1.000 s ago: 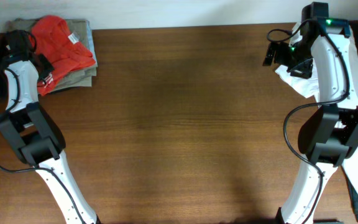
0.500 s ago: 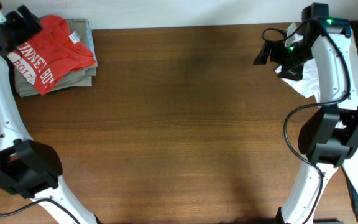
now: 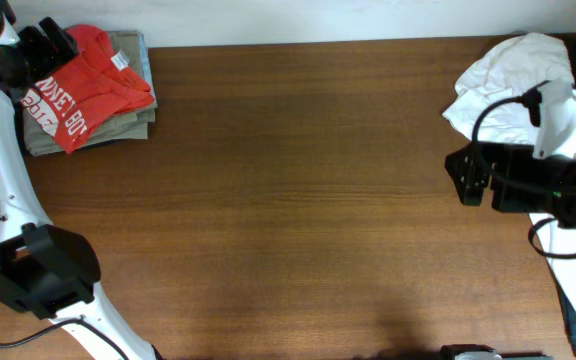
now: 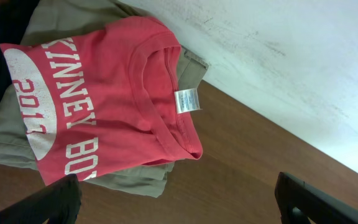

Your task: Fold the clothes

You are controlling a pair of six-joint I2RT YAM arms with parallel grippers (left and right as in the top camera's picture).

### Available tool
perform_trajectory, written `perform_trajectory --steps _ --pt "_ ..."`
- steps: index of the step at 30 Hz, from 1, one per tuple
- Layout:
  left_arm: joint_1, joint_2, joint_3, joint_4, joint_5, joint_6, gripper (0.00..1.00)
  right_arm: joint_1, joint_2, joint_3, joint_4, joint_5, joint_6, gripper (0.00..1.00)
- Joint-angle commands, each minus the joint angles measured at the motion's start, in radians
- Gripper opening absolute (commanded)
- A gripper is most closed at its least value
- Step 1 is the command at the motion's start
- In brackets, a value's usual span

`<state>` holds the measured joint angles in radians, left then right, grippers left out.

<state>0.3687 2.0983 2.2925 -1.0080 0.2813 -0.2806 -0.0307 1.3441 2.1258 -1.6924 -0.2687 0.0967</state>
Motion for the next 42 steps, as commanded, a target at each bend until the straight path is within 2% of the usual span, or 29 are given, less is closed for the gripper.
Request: perform_trajectory --steps 1,5,8,11,13,15,17,20,25,28,31,33,42 --pt "0.005 0.000 0.005 0.000 0.011 0.005 0.99 0.006 0.007 -0.011 -0.006 0.016 -0.003 0.99" --pt "0.005 0.000 0.005 0.000 0.011 0.005 0.99 0.006 0.036 -0.025 -0.006 0.020 -0.016 0.99" --pt "0.005 0.000 0.005 0.000 0.011 0.005 0.99 0.017 -0.032 -0.220 0.115 0.045 -0.041 0.99" --pt "0.005 0.000 0.005 0.000 0.011 0.005 0.99 0.019 -0.311 -0.715 0.497 0.042 -0.041 0.99" --pt "0.005 0.000 0.005 0.000 0.011 0.005 0.99 0.019 -0.561 -1.109 0.766 0.046 -0.041 0.99" --pt "0.005 0.000 0.005 0.000 0.011 0.005 0.99 0.018 -0.777 -1.415 0.990 0.057 -0.041 0.99" --pt "0.005 0.000 0.005 0.000 0.011 0.005 0.99 0.018 -0.974 -1.643 1.150 0.055 -0.040 0.99" --pt "0.005 0.000 0.005 0.000 0.011 0.005 0.99 0.018 -1.188 -1.856 1.275 0.042 -0.037 0.99" --pt "0.005 0.000 0.005 0.000 0.011 0.005 0.99 0.018 -1.341 -1.941 1.332 0.109 -0.038 0.99" --pt "0.005 0.000 0.005 0.000 0.011 0.005 0.99 0.018 -1.341 -1.954 1.403 0.109 -0.038 0.99" --pt "0.005 0.000 0.005 0.000 0.011 0.005 0.99 0.018 -1.341 -2.074 1.608 0.108 -0.040 0.99" --pt "0.005 0.000 0.005 0.000 0.011 0.005 0.99 0.017 -1.341 -2.120 1.679 0.101 -0.041 0.99" --pt "0.005 0.000 0.005 0.000 0.011 0.005 0.99 0.017 -1.341 -2.120 1.630 0.101 -0.040 0.99"
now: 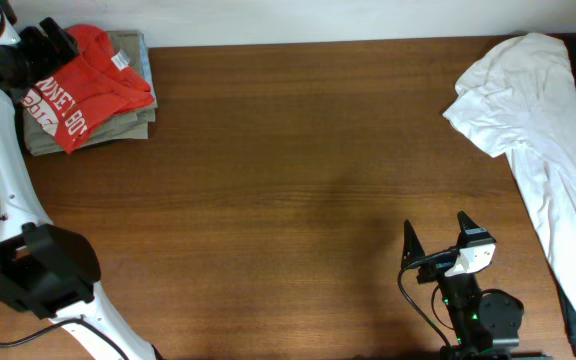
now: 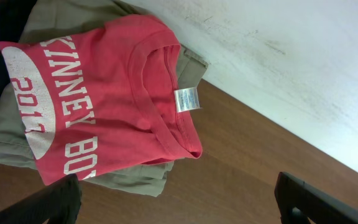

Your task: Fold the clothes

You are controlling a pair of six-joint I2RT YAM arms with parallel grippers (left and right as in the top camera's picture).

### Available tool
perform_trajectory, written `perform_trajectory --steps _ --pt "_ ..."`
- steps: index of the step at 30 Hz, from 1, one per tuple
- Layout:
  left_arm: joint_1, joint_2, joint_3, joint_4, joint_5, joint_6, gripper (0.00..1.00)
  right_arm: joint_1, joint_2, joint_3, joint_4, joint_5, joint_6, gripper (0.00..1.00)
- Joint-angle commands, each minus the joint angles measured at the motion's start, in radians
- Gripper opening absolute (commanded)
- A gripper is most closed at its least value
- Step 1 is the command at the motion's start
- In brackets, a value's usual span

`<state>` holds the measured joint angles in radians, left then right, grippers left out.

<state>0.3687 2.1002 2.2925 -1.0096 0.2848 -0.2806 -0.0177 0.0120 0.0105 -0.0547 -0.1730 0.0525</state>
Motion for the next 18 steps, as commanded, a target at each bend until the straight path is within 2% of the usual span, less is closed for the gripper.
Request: perform_trajectory --steps 1,12,14,16,18 --pt "0.005 -0.002 0.005 0.001 0.008 0.005 0.99 0.004 -0.008 -0.005 -0.008 0.005 0.004 0.99" --pt "-0.007 -0.020 0.001 0.001 0.008 0.005 0.99 0.004 -0.008 -0.005 -0.008 0.005 0.004 0.99" --pt "-0.037 -0.157 -0.064 0.001 0.008 0.005 0.99 0.004 -0.008 -0.005 -0.008 0.005 0.004 0.99" --pt "-0.117 -0.354 -0.222 0.002 0.008 0.005 0.99 0.004 -0.008 -0.005 -0.008 0.005 0.004 0.99" --pt "-0.225 -0.599 -0.496 0.002 0.008 0.005 0.99 0.004 -0.009 -0.005 -0.008 0.005 0.004 0.99"
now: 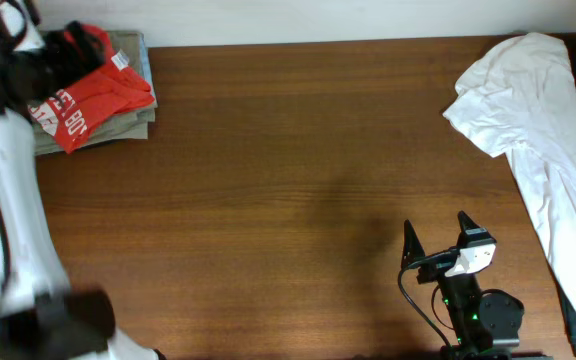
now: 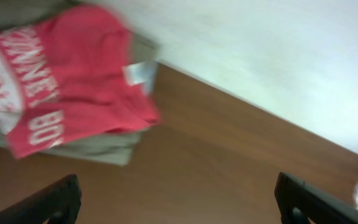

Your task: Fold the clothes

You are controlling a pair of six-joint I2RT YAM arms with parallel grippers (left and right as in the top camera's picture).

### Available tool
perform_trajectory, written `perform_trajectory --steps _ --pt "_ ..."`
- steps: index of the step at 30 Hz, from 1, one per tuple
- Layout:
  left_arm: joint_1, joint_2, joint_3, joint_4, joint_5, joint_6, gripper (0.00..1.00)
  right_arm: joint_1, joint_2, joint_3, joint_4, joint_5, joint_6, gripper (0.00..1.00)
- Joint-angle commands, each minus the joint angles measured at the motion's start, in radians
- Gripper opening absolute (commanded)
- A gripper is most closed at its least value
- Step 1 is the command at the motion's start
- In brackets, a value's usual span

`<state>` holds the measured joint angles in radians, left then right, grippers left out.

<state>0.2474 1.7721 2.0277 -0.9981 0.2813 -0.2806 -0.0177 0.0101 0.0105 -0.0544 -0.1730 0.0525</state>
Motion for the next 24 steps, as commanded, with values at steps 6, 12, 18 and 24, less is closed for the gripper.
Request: perform_trajectory --steps 6,12,18,24 --pt "-0.239 -0.798 -0.854 -0.054 0.011 0.005 0.99 0.004 -0.006 -0.005 -0.008 0.005 0.004 0.99" --pt "-0.226 -1.342 -1.497 0.495 -0.079 0.008 0.99 0.004 -0.006 -0.005 -0.008 0.005 0.004 0.99" --pt "-0.223 -1.699 -1.933 1.003 -0.086 0.008 0.99 0.004 -0.006 -0.005 -0.008 0.005 0.004 0.99" --pt "-0.158 -1.767 -2.020 0.917 -0.282 0.077 0.99 0.004 -0.006 -0.005 -0.008 0.005 0.004 0.99"
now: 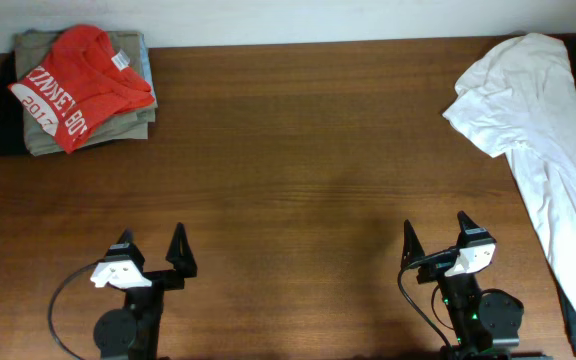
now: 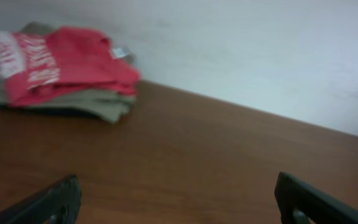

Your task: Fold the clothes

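Observation:
A folded red shirt with white lettering [image 1: 80, 85] lies on top of a folded olive garment [image 1: 118, 125] at the back left; the left wrist view shows this stack [image 2: 61, 62] far off. A crumpled white shirt [image 1: 533, 120] sprawls along the right edge. My left gripper [image 1: 151, 245] sits at the front left, open, with nothing between its fingers [image 2: 48, 202]. At the front right my right gripper [image 1: 436, 235] is open and empty too. Both are far from the clothes.
A dark garment [image 1: 3, 120] shows under the left side of the stack. A pale wall [image 2: 229, 50] runs behind the table's back edge. Bare brown tabletop [image 1: 298, 180] spans between the stack and the white shirt.
My left arm was blurred beside the stack at the back left; now its gripper sits low at the front left, open, looking across the table. The right arm has not moved.
First my left gripper hung open over the folded stack while my right arm was over the white shirt. Then the right gripper stood at the front right and the white shirt lay uncovered. Later the left arm was shifting off the stack, and now both grippers sit at the front.

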You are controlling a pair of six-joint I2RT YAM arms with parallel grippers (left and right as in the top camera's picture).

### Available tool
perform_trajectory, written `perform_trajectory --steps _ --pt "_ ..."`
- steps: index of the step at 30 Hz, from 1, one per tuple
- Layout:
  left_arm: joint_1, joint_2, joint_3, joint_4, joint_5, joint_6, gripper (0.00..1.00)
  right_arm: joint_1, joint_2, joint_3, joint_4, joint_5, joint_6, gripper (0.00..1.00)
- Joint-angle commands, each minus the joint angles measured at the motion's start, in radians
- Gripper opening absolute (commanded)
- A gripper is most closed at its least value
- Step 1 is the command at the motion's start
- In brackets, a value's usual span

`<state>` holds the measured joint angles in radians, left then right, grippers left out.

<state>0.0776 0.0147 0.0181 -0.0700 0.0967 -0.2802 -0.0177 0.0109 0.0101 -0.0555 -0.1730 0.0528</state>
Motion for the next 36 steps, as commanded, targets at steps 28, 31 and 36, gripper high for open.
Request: perform_trajectory --steps 28,31,36 --pt "0.011 -0.010 -0.010 -0.012 -0.094 0.203 0.99 0.004 -0.007 -0.005 -0.007 0.005 0.003 0.99" --pt "0.011 -0.010 -0.010 -0.012 -0.093 0.203 0.99 0.004 -0.007 -0.005 -0.007 0.005 0.003 0.99" --pt "0.011 -0.010 -0.010 -0.012 -0.094 0.203 0.99 0.004 -0.007 -0.005 -0.007 0.005 0.003 0.99"
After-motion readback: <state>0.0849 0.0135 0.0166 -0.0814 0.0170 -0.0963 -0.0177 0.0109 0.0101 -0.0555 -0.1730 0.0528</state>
